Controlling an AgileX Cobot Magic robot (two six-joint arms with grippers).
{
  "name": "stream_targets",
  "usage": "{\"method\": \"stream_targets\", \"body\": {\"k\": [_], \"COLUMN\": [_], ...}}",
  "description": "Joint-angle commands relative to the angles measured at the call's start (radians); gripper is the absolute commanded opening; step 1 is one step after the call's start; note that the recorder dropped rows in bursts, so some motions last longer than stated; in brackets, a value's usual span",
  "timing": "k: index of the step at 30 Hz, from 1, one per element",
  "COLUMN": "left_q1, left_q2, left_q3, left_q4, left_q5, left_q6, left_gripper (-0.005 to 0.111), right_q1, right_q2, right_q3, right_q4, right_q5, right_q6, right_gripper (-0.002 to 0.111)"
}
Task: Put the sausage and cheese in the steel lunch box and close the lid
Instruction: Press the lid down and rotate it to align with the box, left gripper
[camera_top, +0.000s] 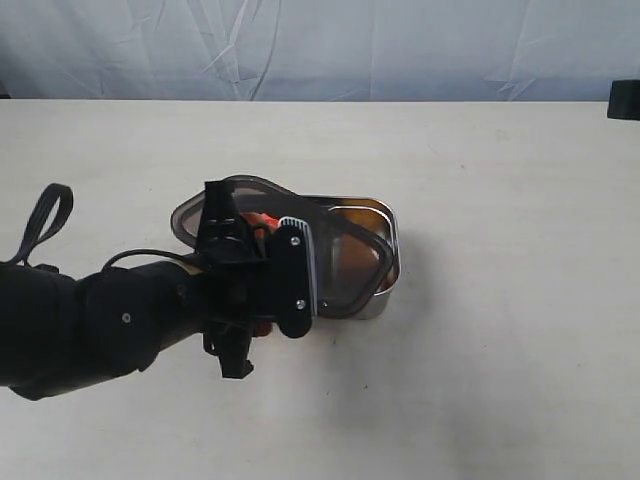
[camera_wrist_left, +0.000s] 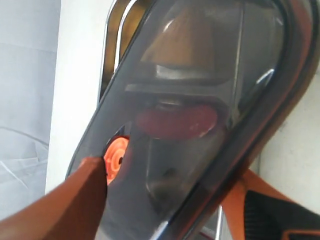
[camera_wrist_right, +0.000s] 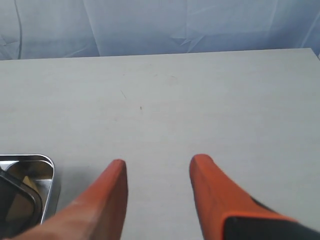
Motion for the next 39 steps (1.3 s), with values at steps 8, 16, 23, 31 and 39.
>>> {"method": "stream_targets", "body": {"k": [8,16,23,31,39], "left_q1": [-0.005,-0.005,-0.005,-0.005,-0.005], "left_q2": [-0.064,-0.084,-0.084,-0.086,-0.086], "left_q3": [0.005,0.005,0.005,0.005,0.005], "left_q4": [-0.185,-0.281,-0.464,-0.512,-0.569], "left_q5": [0.013,0.033,0.034,-0.044,-0.006], "left_q6": [0.138,0.190,0.300,0.300,0.300], "left_gripper": [0.061,0.061,0.061,0.061,0.061], "right_q1": [0.000,0.000,0.000,0.000,0.000], "right_q2": [-0.006,-0.006,-0.006,-0.006,-0.006], "right_q3": [0.001,0.001,0.001,0.001,0.001], "right_q4": [0.012,0.018,0.025,0.025,0.031], "right_q5": [0.004,0.002,0.002,0.002,-0.003], "right_q6": [-0.019,-0.021,-0.028,-0.030,-0.030], "right_gripper": [0.042,0.042,0.042,0.042,0.042]}}
